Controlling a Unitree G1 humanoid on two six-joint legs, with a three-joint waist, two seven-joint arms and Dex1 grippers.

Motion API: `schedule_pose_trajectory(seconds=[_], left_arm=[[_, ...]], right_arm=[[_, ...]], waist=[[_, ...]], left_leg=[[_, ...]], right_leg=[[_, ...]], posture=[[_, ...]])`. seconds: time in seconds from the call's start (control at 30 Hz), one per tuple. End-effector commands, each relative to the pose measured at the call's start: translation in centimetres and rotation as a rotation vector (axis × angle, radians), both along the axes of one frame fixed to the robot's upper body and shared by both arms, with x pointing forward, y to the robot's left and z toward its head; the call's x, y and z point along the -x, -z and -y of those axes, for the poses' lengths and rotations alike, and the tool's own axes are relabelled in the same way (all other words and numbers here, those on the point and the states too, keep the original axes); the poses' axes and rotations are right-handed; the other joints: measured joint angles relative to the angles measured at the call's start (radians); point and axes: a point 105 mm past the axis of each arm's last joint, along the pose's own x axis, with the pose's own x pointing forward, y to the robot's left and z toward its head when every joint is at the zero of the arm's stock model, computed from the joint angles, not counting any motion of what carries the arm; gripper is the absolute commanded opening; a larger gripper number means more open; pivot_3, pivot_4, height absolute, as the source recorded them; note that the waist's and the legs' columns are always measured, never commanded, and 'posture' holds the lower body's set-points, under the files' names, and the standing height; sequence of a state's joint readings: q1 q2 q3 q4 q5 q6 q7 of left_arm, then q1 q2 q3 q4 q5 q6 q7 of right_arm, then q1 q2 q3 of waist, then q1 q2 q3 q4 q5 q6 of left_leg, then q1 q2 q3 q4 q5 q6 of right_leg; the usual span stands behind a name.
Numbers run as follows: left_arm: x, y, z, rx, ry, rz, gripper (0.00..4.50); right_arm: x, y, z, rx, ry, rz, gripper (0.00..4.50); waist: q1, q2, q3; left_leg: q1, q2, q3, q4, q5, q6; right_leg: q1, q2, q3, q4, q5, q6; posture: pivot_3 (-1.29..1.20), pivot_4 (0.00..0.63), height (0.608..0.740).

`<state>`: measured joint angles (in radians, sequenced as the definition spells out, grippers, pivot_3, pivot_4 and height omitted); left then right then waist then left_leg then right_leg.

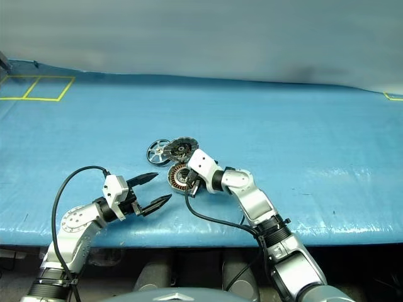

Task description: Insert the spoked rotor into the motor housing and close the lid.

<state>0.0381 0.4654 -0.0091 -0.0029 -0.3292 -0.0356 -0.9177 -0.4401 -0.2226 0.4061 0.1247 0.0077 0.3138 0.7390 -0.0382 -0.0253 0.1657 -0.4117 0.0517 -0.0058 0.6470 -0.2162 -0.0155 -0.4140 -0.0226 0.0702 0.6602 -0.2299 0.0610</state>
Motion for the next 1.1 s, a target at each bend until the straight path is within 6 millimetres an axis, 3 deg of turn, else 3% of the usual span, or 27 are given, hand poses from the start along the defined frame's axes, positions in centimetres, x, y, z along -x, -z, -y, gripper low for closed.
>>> schedule_pose_trajectory(seconds=[0.03, 0.2, 0.37, 0.5, 0.7, 0.87, 0.97, 1.07, 1.1], left_arm=[[0.0, -0.6, -0.2, 0.001, -0.004, 0.036, 4.5], [-0.1, -0.7, -0.3, 0.004, -0.009, 0.039, 4.5], [-0.7, -1.8, -0.9, 0.04, -0.045, 0.063, 4.5], [-1.0, -2.3, -1.4, 0.031, -0.058, 0.063, 4.5], [-1.9, -2.6, -1.8, 0.029, -0.092, 0.047, 4.5], [-3.3, -2.7, -2.2, -0.001, -0.132, 0.024, 4.5], [-4.4, -3.0, -2.9, -0.036, -0.172, 0.021, 3.89], [-5.3, -3.7, -3.2, -0.075, -0.178, 0.04, 2.9], [-5.5, -3.9, -3.2, -0.086, -0.173, 0.043, 2.9]], right_arm=[[0.6, 2.8, 0.8, 0.084, 0.021, -0.07, 0.02], [0.1, 1.3, 0.7, 0.026, 0.033, -0.039, 0.02], [0.1, -2.8, 0.3, -0.132, 0.021, 0.015, 0.02], [0.4, -4.9, 0.8, -0.198, 0.017, 0.055, 0.02], [1.3, -5.4, 2.6, -0.201, 0.049, 0.088, 0.02], [2.8, -4.0, 4.4, -0.174, 0.091, 0.048, 0.02], [3.4, -3.3, 5.3, -0.161, 0.132, 0.027, 0.0], [3.7, -2.9, 6.0, -0.157, 0.166, 0.016, 0.0], [3.8, -2.8, 6.1, -0.157, 0.175, 0.014, 0.0]], waist=[[0.0, 0.0, -0.001], [0.0, 0.001, -0.001], [0.001, 0.001, -0.001], [0.001, 0.002, 0.0], [0.002, 0.002, 0.0], [0.004, 0.001, 0.0], [0.001, 0.001, 0.0], [-0.001, 0.001, 0.0], [0.001, 0.001, 0.0]], left_leg=[[0.0, 0.0, 0.0, 0.0, 0.0, 0.0], [0.0, 0.0, 0.0, 0.0, 0.0, 0.0], [-0.001, 0.0, 0.0, 0.0, 0.0, 0.0], [-0.003, 0.0, 0.0, 0.0, 0.0, 0.0], [-0.003, 0.0, 0.0, 0.0, 0.0, 0.0], [-0.003, -0.001, 0.0, 0.0, 0.0, 0.0], [-0.003, 0.0, -0.001, 0.0, 0.0, 0.0], [-0.002, 0.0, 0.0, 0.0, 0.0, 0.0], [-0.002, 0.0, 0.0, 0.0, 0.0, 0.0]], right_leg=[[0.0, 0.0, 0.0, 0.0, 0.0, 0.0], [0.0, 0.0, 0.0, 0.0, 0.0, 0.0], [-0.001, 0.0, 0.0, 0.0, 0.0, 0.0], [-0.003, 0.0, 0.0, 0.0, 0.0, 0.0], [-0.002, 0.0, 0.0, 0.0, 0.0, 0.0], [-0.002, 0.0, 0.0, -0.001, 0.0, 0.0], [-0.002, 0.0, 0.0, 0.0, 0.0, 0.0], [-0.002, 0.0, 0.0, 0.0, 0.0, 0.0], [-0.002, 0.0, 0.0, 0.0, 0.0, 0.0]], posture=[[0.0, 0.15, 0.74], [0.0, 0.15, 0.74], [0.0, 0.15, 0.74], [0.0, 0.15, 0.74], [0.0, 0.15, 0.74], [0.0, 0.15, 0.74], [0.0, 0.15, 0.74], [0.0, 0.15, 0.74], [0.0, 0.15, 0.74]])
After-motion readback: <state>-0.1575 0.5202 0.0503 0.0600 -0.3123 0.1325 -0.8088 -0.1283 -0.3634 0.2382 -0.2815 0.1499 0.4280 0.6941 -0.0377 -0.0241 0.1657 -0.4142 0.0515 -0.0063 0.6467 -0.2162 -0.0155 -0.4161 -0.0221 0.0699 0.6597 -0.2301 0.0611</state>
